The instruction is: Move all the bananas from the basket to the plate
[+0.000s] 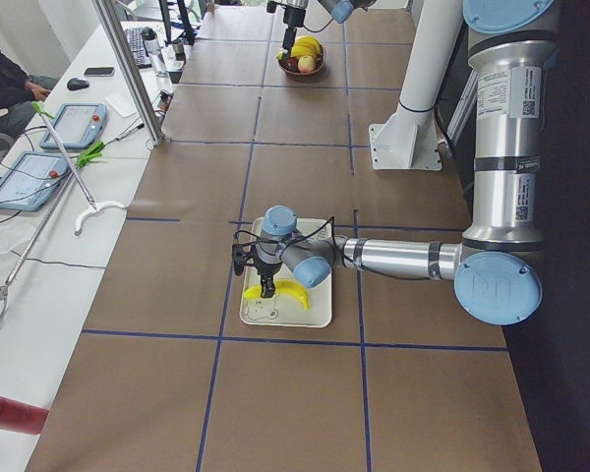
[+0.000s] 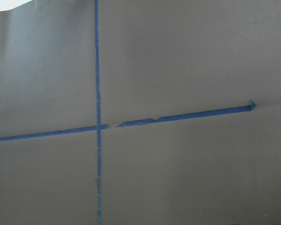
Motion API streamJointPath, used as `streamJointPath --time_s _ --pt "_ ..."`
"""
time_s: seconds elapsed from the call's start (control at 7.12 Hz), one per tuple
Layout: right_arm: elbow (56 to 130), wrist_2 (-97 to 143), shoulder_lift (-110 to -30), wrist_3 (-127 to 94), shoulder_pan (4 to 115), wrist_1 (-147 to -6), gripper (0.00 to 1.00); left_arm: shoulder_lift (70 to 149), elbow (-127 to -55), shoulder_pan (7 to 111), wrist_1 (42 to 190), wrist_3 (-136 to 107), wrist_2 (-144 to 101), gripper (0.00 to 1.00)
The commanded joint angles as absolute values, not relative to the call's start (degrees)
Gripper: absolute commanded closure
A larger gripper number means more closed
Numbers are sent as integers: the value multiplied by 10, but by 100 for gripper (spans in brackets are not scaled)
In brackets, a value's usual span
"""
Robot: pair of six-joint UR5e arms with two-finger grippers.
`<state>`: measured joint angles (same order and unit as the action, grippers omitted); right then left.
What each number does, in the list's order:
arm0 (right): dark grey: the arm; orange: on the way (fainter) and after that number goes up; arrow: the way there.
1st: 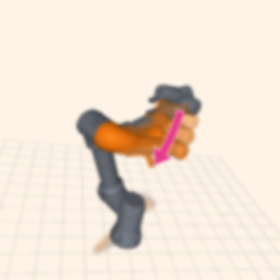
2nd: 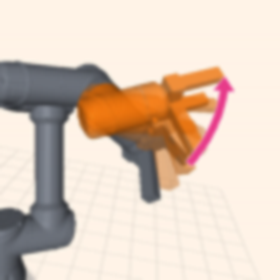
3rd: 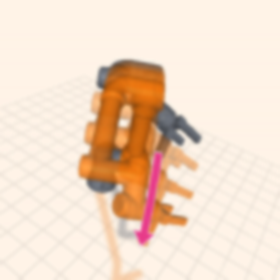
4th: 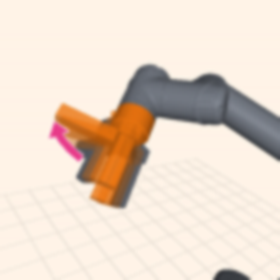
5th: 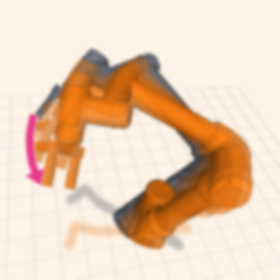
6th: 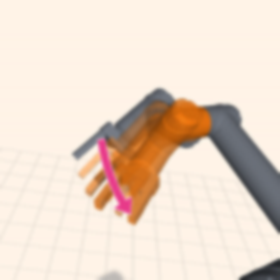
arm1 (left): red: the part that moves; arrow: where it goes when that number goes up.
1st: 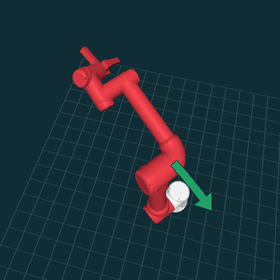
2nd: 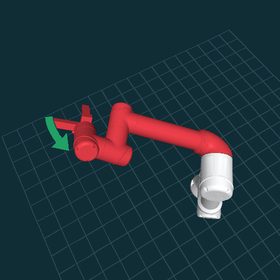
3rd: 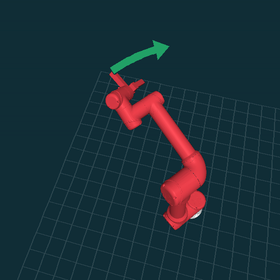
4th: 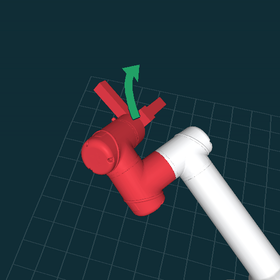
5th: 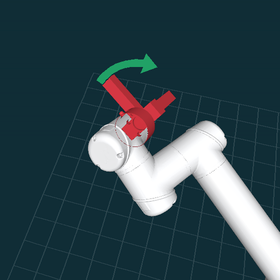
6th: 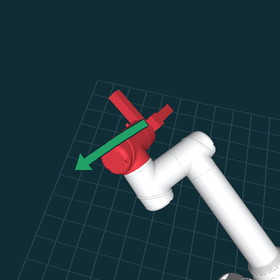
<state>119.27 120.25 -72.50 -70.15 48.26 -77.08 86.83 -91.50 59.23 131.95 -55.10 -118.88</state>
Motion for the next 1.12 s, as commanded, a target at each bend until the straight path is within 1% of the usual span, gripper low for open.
streamJointPath --time_s 0.0,0.14,0.56,0.7,0.84,0.98 --pt "1214 1266 -853 -546 545 -765 0 869 -922 655 1307 -419 -1270 0" --pt "1214 1276 -912 -454 591 -763 0 874 -926 662 1303 -416 -1292 0" --pt "1202 1318 -1059 -341 681 -733 0 879 -957 658 1302 -489 -1292 0" --pt "1173 1340 -1085 -340 694 -687 0 886 -957 657 1302 -502 -1291 0" --pt "1112 1341 -1093 -343 694 -627 0 888 -959 654 1302 -507 -1290 0" --pt "1056 1341 -1093 -396 694 -537 0 888 -960 652 1303 -507 -1291 0"
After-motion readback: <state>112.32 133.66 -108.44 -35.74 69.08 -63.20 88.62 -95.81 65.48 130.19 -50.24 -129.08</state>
